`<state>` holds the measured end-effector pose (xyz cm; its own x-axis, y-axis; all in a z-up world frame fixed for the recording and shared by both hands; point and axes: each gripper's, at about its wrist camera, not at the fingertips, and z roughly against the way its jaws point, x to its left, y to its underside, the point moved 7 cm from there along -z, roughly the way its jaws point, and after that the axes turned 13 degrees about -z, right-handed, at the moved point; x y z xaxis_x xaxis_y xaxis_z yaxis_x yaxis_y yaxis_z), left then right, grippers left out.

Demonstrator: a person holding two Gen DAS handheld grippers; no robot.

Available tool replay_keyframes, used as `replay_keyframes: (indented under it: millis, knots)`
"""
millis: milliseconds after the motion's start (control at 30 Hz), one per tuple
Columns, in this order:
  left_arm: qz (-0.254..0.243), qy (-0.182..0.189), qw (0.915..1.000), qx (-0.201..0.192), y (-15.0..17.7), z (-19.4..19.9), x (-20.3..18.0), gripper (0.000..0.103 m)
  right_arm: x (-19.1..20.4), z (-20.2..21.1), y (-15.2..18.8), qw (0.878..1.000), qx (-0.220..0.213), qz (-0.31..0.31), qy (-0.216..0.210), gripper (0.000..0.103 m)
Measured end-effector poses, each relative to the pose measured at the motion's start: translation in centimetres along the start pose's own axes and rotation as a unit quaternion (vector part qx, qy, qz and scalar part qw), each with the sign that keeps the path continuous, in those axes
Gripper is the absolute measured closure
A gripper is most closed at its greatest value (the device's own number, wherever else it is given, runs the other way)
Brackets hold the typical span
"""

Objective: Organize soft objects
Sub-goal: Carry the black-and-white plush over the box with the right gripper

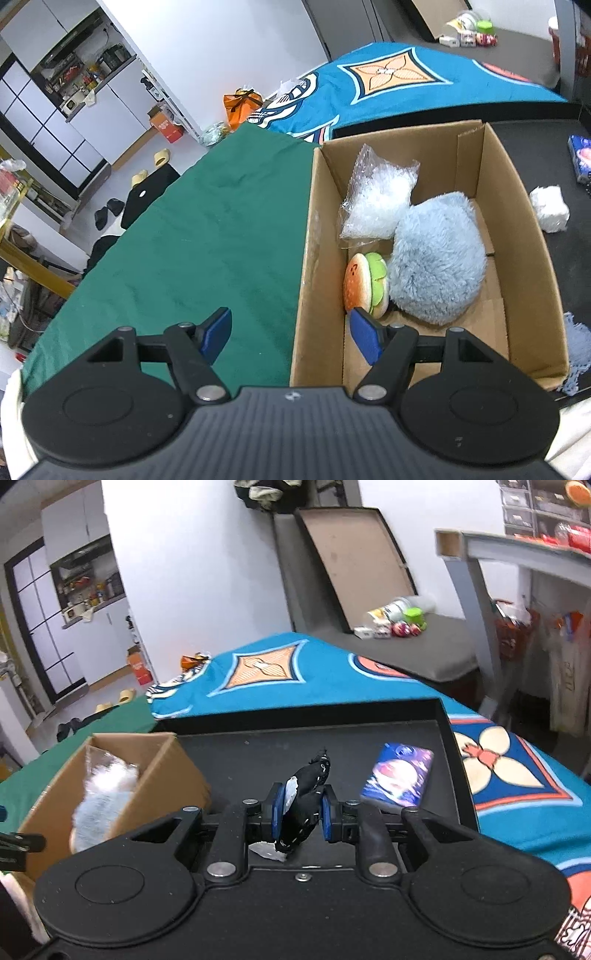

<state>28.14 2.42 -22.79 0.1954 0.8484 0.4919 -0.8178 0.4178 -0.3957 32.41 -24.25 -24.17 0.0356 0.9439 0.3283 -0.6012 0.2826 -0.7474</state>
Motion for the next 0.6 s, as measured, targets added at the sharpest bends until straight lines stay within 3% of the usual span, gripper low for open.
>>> replay_keyframes:
  millis: [600]
  knots:
    - [0.029,0.049,0.9982,-0.017,0.3,-0.6,0.6,0.035,9.6,0.7,-0.6,0.997,0.015,0.078,-0.017,0.082]
